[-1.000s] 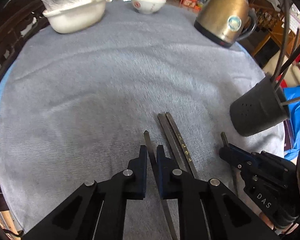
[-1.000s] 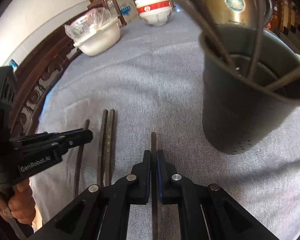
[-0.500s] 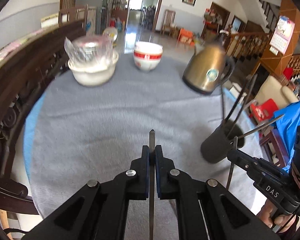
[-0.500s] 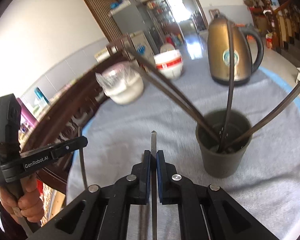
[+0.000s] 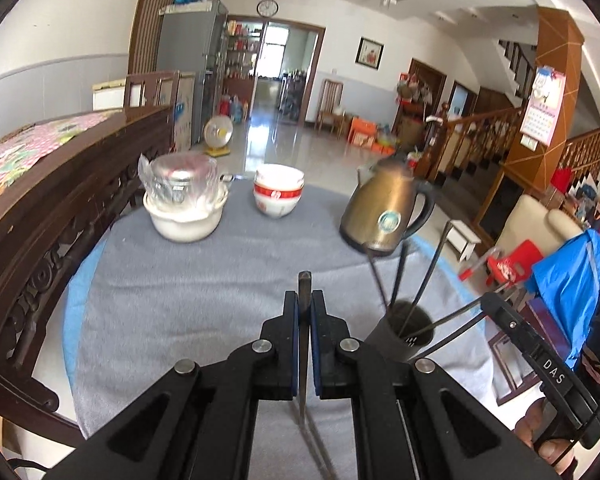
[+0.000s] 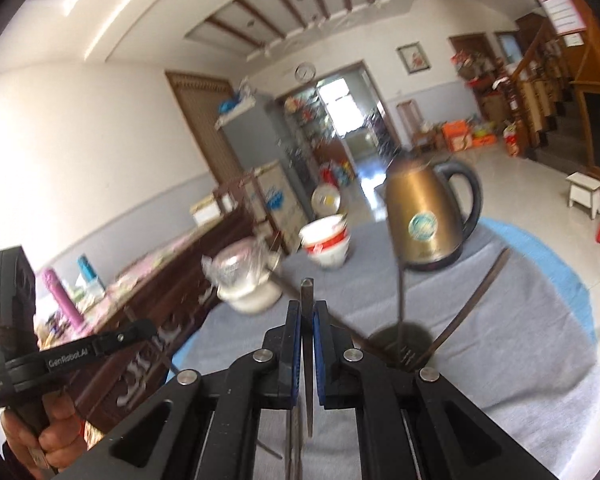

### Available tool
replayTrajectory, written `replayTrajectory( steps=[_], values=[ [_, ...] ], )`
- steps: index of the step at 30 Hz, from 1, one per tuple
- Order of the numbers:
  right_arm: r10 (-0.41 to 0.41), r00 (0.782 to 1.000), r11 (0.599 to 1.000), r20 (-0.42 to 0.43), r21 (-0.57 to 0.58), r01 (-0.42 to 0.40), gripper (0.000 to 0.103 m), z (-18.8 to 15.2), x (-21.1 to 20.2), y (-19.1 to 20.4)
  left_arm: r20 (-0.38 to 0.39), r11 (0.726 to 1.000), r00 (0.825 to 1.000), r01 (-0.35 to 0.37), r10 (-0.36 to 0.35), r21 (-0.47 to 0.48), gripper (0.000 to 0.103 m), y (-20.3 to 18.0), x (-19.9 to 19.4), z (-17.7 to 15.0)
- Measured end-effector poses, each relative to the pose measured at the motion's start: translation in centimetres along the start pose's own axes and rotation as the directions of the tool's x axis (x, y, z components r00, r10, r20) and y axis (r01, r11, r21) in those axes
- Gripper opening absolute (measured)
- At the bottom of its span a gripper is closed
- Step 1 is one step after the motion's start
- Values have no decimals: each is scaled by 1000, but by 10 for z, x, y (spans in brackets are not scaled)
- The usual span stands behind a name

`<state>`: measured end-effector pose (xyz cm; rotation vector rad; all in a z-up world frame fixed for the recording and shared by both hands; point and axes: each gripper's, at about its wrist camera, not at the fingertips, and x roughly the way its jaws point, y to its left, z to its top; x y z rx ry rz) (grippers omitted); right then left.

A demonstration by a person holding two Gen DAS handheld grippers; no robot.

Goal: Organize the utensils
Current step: 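Lift both chopsticks over the grey cup and open both tools to drop them in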

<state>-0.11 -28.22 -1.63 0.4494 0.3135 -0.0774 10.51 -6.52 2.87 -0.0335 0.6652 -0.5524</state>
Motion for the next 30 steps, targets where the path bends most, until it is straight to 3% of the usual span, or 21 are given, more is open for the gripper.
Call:
replayTrajectory(
  steps=[9, 18, 25, 30],
  values=[
    [-37, 984, 993, 173, 113, 18, 6, 35, -35, -29, 116, 999, 992, 49, -49, 2, 6, -35, -14, 25],
    [-131, 942, 987, 310, 128, 95, 6, 60, -58, -41, 206, 995, 973, 93, -100, 44, 6, -82, -19, 59],
    [-189, 930, 981, 315, 94, 168, 6, 63, -57, -45, 243, 992, 962, 110, -122, 62, 6, -109, -6, 64],
    [-199, 946, 979, 257, 103, 178, 6, 57, -49, -54, 202, 993, 975, 75, -92, 90, 6, -120, 19, 51]
  ],
)
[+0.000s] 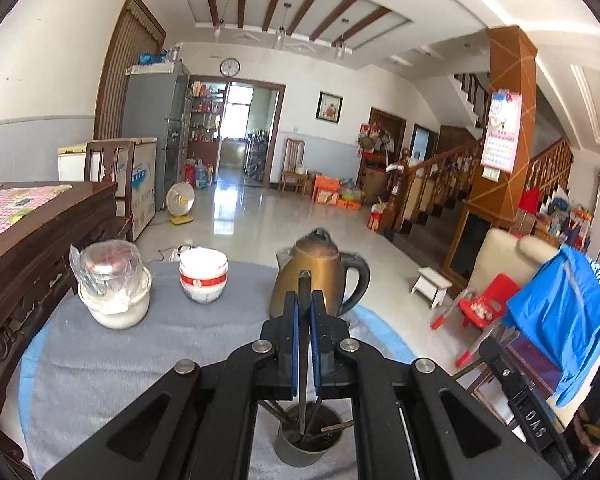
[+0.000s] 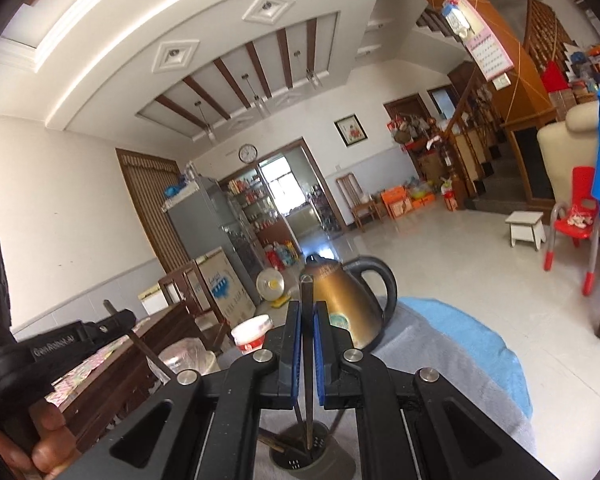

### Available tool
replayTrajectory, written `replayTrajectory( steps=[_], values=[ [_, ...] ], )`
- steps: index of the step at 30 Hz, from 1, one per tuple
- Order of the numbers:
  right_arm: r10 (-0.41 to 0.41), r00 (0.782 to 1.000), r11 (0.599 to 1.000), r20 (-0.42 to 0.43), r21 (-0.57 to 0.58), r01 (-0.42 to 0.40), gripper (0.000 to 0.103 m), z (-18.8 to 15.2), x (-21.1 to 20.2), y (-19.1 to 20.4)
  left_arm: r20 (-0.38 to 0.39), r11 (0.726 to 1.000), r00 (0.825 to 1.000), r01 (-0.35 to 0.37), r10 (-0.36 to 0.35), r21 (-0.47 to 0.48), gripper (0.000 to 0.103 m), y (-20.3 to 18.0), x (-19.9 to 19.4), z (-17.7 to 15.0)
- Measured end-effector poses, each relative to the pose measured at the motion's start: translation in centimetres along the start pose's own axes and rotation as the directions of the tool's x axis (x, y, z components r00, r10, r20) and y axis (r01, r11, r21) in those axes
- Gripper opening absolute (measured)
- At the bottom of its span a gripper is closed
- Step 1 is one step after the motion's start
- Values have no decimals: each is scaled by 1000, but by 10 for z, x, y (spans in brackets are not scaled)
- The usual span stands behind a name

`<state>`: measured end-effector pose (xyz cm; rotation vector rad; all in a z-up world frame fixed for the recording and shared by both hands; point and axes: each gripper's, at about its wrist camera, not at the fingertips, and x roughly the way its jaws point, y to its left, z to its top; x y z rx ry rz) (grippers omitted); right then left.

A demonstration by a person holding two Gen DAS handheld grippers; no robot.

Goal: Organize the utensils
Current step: 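Lift both chopsticks over the grey cup and open both tools to drop them in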

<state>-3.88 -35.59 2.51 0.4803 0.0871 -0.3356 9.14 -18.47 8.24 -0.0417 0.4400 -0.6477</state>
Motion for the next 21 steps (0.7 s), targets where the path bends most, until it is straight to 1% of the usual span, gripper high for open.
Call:
replayTrajectory(
  steps=[5, 9, 14, 21],
  values=[
    [-1, 999, 1000, -39, 10, 1, 6, -8, 4, -6, -76, 1000, 997, -20, 19, -8, 6, 4, 19, -17],
    [-6, 998, 1000, -62, -9, 5, 6, -15, 7, -5, -113, 999, 992, -48, 49, 9, 6, 3, 26, -29],
    [-10, 995, 1000, -94, -4, 10, 6, -23, 15, -6, -131, 996, 988, -72, 78, 49, 6, -2, 30, -42],
    [-14, 990, 1000, -137, 6, 15, 7, -32, 22, -11, -138, 994, 986, -90, 98, 68, 7, -2, 33, -49]
  ],
)
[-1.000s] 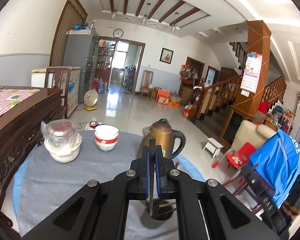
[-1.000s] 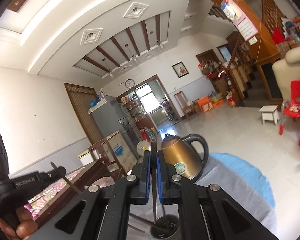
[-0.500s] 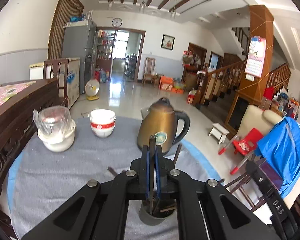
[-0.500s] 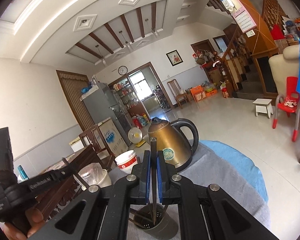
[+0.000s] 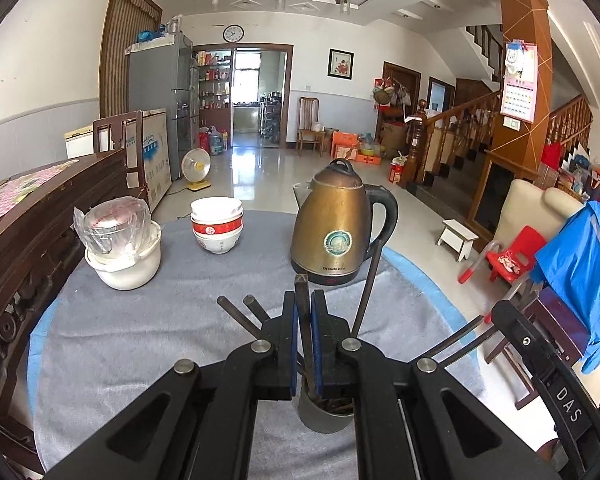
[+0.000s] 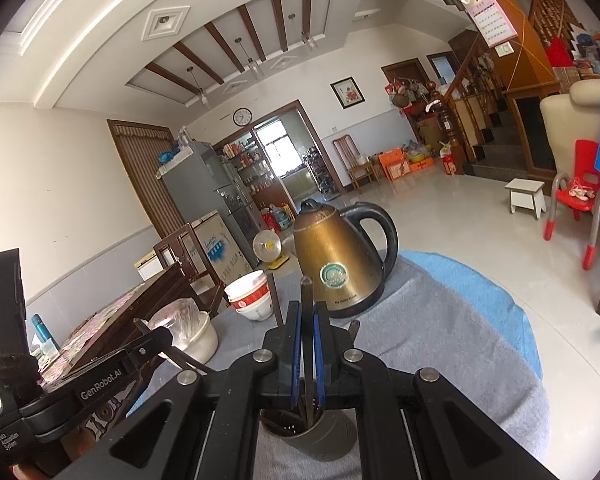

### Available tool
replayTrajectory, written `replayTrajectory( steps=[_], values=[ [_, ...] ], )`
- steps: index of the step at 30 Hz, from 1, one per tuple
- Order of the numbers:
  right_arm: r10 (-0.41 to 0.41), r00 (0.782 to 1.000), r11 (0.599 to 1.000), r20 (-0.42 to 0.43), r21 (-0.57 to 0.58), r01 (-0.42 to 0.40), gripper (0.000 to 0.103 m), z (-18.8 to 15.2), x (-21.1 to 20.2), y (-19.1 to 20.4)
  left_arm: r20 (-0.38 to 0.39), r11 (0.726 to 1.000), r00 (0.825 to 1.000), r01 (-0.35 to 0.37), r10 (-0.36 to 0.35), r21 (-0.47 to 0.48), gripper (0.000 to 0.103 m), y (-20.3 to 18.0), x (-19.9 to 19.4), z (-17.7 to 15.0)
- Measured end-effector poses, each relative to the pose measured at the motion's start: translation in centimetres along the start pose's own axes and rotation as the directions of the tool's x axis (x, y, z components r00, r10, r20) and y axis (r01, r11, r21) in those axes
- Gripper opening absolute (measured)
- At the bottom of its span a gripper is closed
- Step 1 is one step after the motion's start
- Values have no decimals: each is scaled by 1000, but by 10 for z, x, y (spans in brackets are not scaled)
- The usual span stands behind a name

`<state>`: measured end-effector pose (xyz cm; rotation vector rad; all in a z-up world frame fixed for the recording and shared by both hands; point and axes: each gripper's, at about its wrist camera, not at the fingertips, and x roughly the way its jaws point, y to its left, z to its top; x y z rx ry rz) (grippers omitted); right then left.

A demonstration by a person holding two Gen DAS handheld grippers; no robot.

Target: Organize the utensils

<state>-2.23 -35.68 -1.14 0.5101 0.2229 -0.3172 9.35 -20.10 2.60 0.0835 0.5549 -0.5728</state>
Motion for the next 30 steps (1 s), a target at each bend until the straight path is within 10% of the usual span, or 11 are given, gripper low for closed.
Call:
replayTrajectory(
  steps=[16, 22, 25, 26, 30],
  values=[
    [6, 998, 999, -58, 45, -3, 10, -12, 8, -7, -21, 996, 996, -84, 85, 36, 13, 5, 8, -10],
    [40, 995, 995, -88, 94, -31, 12, -14, 7, -12, 1, 986, 989, -150, 150, 71, 52, 9, 4, -15],
    [70, 994, 990, -87, 128, -59, 44, -17, 2, -17, 24, 977, 982, -189, 187, 99, 60, 11, -1, -20],
    [83, 994, 987, -75, 144, -71, 73, -19, -2, -19, 25, 973, 980, -201, 199, 110, 66, 13, -3, -22],
    [89, 996, 989, -12, 119, -87, 77, -24, -18, -17, 27, 967, 975, -223, 221, 124, 67, 21, -9, -31]
  ],
)
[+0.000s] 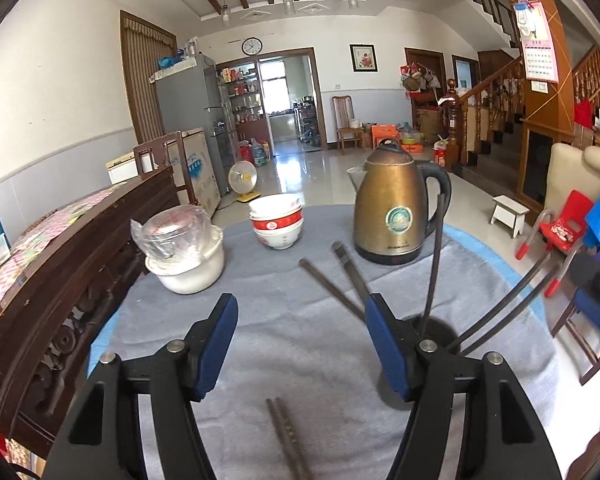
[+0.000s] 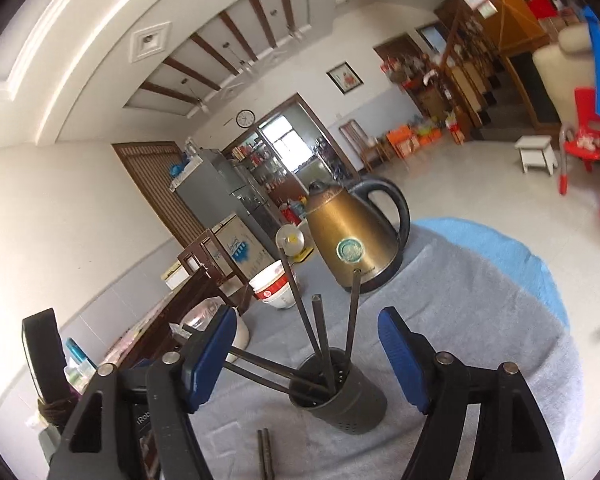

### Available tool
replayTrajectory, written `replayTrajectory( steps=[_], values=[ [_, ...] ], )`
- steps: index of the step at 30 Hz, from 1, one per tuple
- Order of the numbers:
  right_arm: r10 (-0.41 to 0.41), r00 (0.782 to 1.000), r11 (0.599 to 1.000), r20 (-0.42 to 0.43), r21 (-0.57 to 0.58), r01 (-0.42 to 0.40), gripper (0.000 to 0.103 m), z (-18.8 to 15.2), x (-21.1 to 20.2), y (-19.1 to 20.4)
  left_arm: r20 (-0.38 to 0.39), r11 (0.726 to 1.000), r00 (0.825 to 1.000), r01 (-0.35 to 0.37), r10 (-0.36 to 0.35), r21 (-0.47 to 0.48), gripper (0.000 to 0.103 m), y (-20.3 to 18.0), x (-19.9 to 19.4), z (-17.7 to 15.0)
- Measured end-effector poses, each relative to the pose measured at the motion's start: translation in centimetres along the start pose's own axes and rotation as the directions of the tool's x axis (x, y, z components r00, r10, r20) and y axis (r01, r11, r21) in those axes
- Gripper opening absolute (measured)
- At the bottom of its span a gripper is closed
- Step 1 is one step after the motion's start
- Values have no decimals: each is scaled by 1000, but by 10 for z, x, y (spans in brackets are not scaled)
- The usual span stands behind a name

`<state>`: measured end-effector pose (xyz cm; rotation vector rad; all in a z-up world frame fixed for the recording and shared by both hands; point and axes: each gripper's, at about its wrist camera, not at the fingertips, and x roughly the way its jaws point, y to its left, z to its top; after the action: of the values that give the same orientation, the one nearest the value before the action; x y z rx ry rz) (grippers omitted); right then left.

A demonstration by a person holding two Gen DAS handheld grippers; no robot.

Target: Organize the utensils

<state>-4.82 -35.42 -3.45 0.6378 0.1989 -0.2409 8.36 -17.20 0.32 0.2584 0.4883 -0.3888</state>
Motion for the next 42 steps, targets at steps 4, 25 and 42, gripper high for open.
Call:
replayTrajectory(
  steps=[4, 25, 42],
  values=[
    [2, 1000, 1000, -12, -20, -2, 75, -8, -4, 4, -14, 1000, 1000, -22, 22, 3, 70, 10, -4, -10],
    [20, 980, 986, -199, -156, -52, 44, -74, 34, 52, -126, 995, 990, -78, 69, -67, 70, 67, 11, -53],
    [22, 960, 987, -279, -148, -65, 45, -97, 47, 49, -255, 997, 965, -72, 63, -25, 70, 66, 26, -93]
  ],
)
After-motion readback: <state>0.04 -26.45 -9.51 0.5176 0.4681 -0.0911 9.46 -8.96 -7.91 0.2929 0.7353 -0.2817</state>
